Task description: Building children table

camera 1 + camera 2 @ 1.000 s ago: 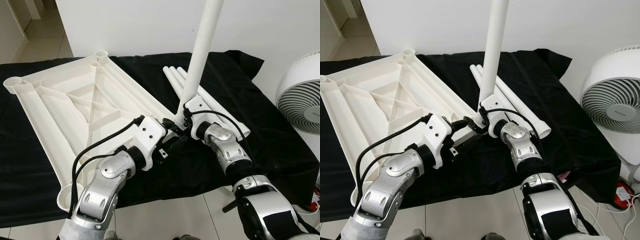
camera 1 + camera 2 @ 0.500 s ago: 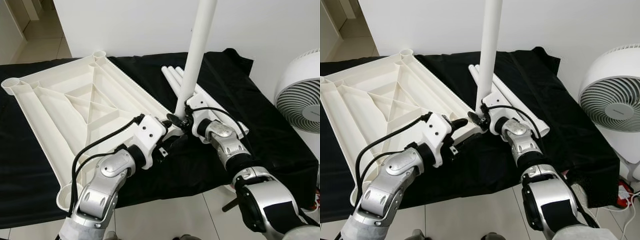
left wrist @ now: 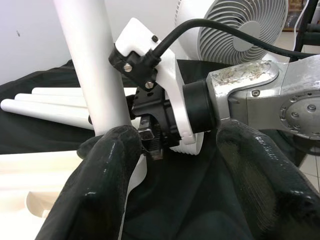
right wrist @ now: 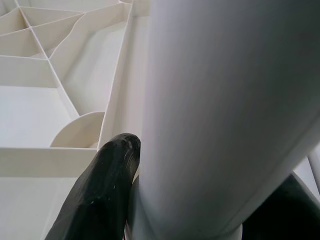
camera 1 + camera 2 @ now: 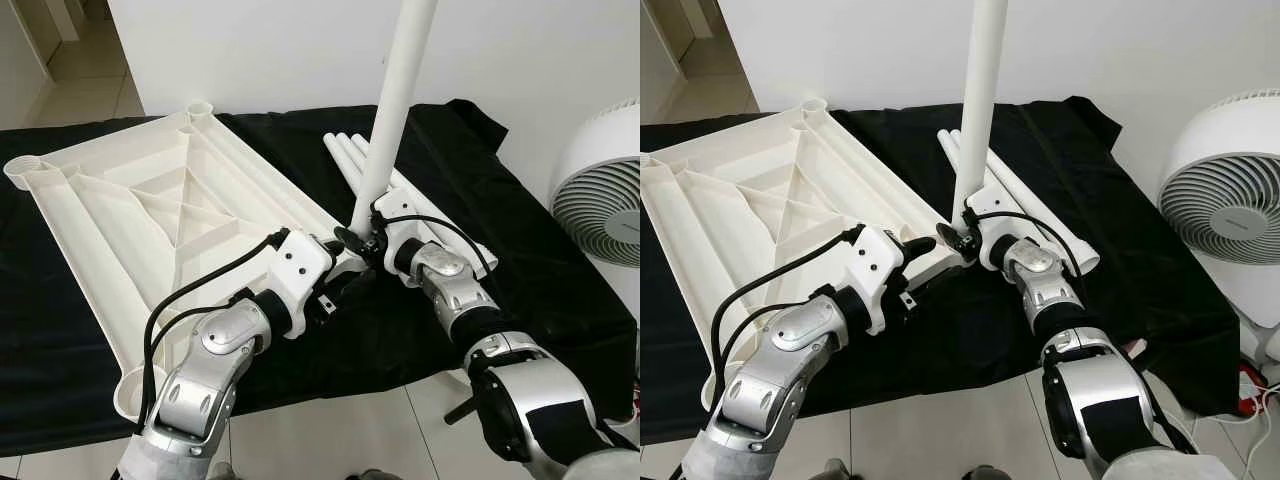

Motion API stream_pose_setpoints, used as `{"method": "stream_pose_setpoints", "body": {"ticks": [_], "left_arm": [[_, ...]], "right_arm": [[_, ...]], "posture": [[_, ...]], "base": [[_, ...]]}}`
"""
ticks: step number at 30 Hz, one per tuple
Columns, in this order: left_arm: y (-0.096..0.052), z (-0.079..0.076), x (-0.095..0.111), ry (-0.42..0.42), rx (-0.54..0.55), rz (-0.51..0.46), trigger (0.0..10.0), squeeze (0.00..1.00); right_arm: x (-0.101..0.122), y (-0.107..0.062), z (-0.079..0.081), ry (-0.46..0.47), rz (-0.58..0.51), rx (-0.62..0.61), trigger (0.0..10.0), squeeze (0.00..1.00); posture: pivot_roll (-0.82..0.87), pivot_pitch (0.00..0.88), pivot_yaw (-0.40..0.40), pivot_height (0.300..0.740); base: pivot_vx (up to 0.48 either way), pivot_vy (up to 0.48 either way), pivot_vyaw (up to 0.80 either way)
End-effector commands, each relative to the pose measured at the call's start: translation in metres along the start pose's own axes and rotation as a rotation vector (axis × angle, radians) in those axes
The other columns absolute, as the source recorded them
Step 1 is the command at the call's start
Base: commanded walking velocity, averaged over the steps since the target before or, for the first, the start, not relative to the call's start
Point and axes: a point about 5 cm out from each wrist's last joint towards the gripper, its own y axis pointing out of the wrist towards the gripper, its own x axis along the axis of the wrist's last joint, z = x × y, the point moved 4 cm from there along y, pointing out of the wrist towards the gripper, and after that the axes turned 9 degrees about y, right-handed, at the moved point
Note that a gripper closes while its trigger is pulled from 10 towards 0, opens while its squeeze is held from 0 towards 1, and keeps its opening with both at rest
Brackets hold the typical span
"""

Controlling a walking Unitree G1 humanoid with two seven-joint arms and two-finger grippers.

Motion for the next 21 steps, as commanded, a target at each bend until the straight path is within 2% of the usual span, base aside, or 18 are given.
{"method": "stream_pose_setpoints", "body": {"ticks": [1,2,3,4,6,9,10,13,18,21], "left_arm": [[0.0,0.002,-0.003,-0.007,0.047,0.018,10.0,0.0],[0.0,0.002,-0.003,-0.007,0.047,0.018,10.0,0.0],[-0.001,0.002,-0.003,-0.008,0.048,0.018,10.0,0.0],[-0.001,0.002,-0.003,-0.008,0.048,0.018,10.0,0.0],[0.0,0.0,-0.003,-0.012,0.046,0.017,10.0,0.0],[0.001,-0.002,-0.003,-0.016,0.04,0.016,10.0,0.0],[0.001,-0.002,-0.003,-0.016,0.04,0.016,10.0,0.0],[0.002,-0.004,-0.003,-0.017,0.028,0.013,10.0,0.0],[0.003,-0.005,-0.003,-0.017,0.021,0.01,10.0,0.0],[0.003,-0.005,-0.003,-0.019,0.019,0.009,10.0,0.0]], "right_arm": [[-0.016,-0.001,-0.001,0.043,0.048,-0.077,10.0,0.0],[-0.016,-0.001,-0.001,0.043,0.048,-0.077,10.0,0.0],[-0.016,-0.001,-0.005,0.083,0.036,-0.16,10.0,0.0],[-0.016,-0.001,-0.005,0.083,0.036,-0.16,10.0,0.0],[-0.017,-0.003,-0.012,0.156,0.006,-0.352,10.0,0.0],[-0.02,-0.012,-0.01,0.164,-0.016,-0.516,10.0,0.0],[-0.02,-0.012,-0.01,0.164,-0.016,-0.516,10.0,0.0],[-0.02,-0.019,0.006,0.199,-0.036,-0.589,10.0,0.0],[-0.016,-0.02,0.017,0.193,-0.055,-0.6,10.0,0.0],[-0.014,-0.02,0.015,0.18,-0.062,-0.599,10.0,0.0]], "posture": [[-0.01,0.042,-0.002,0.74],[-0.01,0.042,-0.002,0.74],[-0.01,0.044,-0.006,0.74],[-0.01,0.044,-0.006,0.74],[-0.01,0.041,-0.008,0.74],[-0.02,0.039,-0.008,0.74],[-0.02,0.039,-0.008,0.74],[-0.03,0.034,-0.009,0.74],[-0.03,0.032,-0.009,0.74],[-0.03,0.032,-0.009,0.74]], "base": [[0.0,0.0,0.0],[0.0,0.0,0.0],[0.0,0.0,0.0],[0.0,0.0,0.0],[0.0,0.0,0.0],[0.0,0.0,0.0],[0.0,0.0,0.0],[0.0,0.0,0.0],[0.0,0.0,0.0],[0.0,0.0,0.0]]}}
